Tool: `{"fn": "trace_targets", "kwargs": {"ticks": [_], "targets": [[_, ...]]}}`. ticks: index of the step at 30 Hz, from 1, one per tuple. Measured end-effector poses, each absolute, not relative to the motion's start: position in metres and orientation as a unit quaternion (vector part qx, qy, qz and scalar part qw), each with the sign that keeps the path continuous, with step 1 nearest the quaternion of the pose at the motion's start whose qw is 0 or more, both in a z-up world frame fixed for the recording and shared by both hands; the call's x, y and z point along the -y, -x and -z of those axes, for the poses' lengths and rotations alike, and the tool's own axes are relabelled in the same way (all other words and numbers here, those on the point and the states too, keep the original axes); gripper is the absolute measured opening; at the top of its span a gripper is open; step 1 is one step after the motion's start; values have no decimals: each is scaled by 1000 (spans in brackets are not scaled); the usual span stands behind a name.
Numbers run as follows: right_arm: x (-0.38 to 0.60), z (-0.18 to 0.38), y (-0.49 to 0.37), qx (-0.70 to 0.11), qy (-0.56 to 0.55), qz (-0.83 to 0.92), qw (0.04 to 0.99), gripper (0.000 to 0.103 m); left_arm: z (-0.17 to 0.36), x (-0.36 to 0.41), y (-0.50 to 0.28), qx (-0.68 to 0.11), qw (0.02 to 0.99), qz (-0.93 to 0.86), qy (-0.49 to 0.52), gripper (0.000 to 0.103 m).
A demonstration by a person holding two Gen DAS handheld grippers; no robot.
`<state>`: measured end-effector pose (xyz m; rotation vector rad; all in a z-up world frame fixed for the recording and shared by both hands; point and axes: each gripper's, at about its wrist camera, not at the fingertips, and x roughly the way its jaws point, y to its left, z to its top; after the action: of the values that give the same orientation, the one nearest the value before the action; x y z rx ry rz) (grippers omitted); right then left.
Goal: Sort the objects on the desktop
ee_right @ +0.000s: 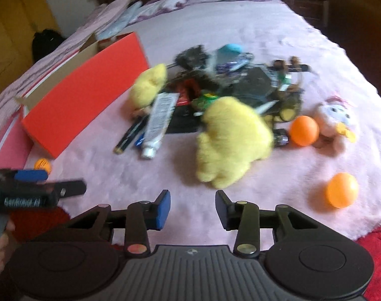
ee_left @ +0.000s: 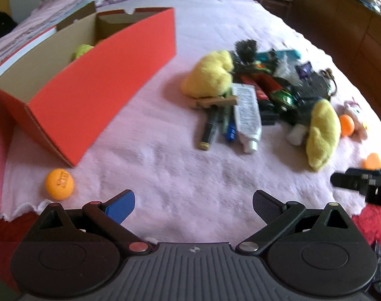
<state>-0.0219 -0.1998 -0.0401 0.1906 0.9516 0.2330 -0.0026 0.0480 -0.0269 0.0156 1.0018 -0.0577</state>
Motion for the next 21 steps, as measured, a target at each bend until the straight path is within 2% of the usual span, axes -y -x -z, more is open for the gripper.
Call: {"fn": "trace_targets", "kwargs": {"ticks": [7,16,21], "targets": [[240,52,12,-450,-132,-52,882,32,30,-41,2,-489,872,32,-16,101],[265,37,-38,-425,-181,-42,886,31,33,-34,0,-497,867,36,-28,101],[273,41,-88,-445,-277,-31,851,31,33,-34,-2,-496,867,35,-28,101]]}}
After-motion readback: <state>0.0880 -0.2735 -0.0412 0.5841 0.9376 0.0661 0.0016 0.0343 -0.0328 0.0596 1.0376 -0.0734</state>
